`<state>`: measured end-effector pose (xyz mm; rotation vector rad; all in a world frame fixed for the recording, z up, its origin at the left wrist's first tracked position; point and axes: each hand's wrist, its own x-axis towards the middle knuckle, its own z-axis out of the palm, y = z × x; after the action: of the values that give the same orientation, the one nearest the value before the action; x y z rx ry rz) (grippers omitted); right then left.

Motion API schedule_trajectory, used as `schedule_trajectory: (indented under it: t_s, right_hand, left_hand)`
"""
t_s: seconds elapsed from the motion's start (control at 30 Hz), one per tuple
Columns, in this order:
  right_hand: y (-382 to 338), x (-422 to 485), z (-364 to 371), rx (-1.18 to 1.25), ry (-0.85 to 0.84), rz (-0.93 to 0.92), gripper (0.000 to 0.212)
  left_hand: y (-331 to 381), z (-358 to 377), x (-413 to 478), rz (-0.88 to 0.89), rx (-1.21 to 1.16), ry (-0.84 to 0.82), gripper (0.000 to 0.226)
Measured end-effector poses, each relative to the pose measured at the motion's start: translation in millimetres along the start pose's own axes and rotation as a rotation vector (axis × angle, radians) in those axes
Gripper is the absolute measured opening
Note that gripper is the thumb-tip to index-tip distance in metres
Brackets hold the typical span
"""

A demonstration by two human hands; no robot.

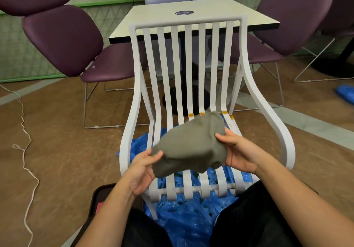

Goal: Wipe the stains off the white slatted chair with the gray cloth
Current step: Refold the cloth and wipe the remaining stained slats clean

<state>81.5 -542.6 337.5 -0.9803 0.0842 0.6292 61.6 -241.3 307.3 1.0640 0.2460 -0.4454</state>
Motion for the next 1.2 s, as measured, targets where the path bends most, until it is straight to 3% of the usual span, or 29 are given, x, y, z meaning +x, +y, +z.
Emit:
schedule_trajectory:
  t_s: [0.1,0.2,0.27,0.4,0.5,0.6,0.7,0.8,0.87,0.97,1.2]
  right_hand:
    - [7.8,7.7,-2.4,-0.045,0.015,0.030,0.078]
    - [9.2,8.3,-3.8,-0.073,0.166,0.100,0.104]
    - [8.2,7.5,-5.4,-0.124,0.190,0.161,0.095]
    - [11.2,6.3,-13.2,-0.386,0.239,0.247,0.046]
    - [19.6,9.9,-22.1,-0.704,0.343,0.227,0.023]
    - [22.2,10.0,-22.5,-0.863,0.352,0.224,0.024]
    - [21.7,9.0,-21.3,-0.900,0.328,0.217,0.029]
    - [21.5,9.0,-26.9,-0.950,0.298,0.204,0.067]
    - [19.2,8.3,-30.5,-1.144,0.289,0.200,0.081]
    - [16.1,7.1,-30.7,-1.344,0.293,0.143,0.070]
    - [5.3,2.0,-36.8,-1.169,0.366,0.120,0.036]
  left_hand:
    - [-8.0,-3.0,8.4,-0.098,0.160,0.042,0.040]
    - [-10.3,-10.6,13.8,-0.111,0.192,0.108,0.031]
    - [-11.5,-13.1,13.7,-0.125,0.227,0.171,0.035]
    - [-14.9,-19.3,8.7,-0.162,0.516,0.252,0.055]
    - [-17.8,-20.1,4.7,-0.124,0.816,0.255,0.037]
    - [-20.5,-19.4,4.6,-0.045,0.973,0.259,0.018]
    - [-19.8,-15.6,1.2,-0.008,0.961,0.261,0.005]
    - [-19.4,-13.5,-0.9,0.043,0.877,0.277,0.005]
    - [-18.9,-12.7,-2.4,0.079,0.887,0.285,0.010]
    - [-18.0,-11.3,-5.5,0.118,0.903,0.271,0.023]
    - [-19.5,-9.7,-2.9,0.233,0.929,0.353,0.025]
